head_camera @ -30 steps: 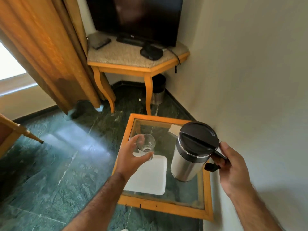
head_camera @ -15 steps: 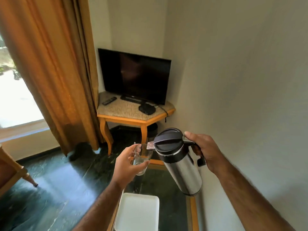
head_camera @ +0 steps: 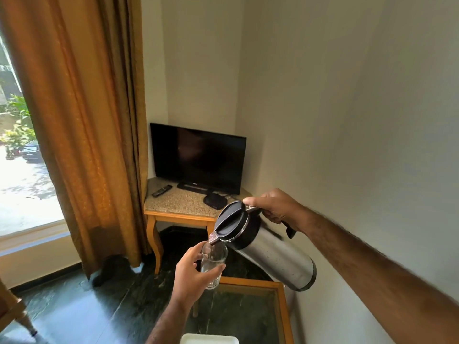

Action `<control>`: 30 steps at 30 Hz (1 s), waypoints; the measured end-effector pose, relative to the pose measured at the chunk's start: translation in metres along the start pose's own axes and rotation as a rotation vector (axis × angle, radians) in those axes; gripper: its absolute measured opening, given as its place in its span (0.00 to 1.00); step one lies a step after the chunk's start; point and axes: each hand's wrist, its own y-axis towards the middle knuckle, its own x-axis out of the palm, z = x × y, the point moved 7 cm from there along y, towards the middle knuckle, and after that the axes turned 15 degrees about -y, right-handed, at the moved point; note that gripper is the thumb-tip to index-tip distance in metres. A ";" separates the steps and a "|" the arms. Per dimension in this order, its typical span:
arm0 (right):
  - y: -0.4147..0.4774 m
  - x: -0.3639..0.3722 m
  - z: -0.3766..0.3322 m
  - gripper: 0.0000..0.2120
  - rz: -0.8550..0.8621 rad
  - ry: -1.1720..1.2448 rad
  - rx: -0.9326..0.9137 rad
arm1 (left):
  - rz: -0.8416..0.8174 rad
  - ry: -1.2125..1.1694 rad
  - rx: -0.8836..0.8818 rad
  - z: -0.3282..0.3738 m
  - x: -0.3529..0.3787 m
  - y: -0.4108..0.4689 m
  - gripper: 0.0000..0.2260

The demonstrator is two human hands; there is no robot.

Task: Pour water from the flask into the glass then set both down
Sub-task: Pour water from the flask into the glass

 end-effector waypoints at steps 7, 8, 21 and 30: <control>0.019 0.006 -0.027 0.23 -0.102 -0.219 -0.006 | -0.017 -0.001 0.000 0.013 -0.009 -0.001 0.28; 0.022 0.007 -0.030 0.23 -0.101 -0.250 0.001 | -0.017 0.001 0.002 0.015 -0.011 -0.002 0.28; 0.041 0.011 -0.047 0.26 -0.139 -0.450 0.027 | -0.017 0.003 -0.025 0.010 -0.007 0.004 0.26; 0.045 0.011 -0.067 0.23 -0.191 -0.487 0.010 | 0.006 -0.036 -0.045 0.009 -0.006 0.008 0.28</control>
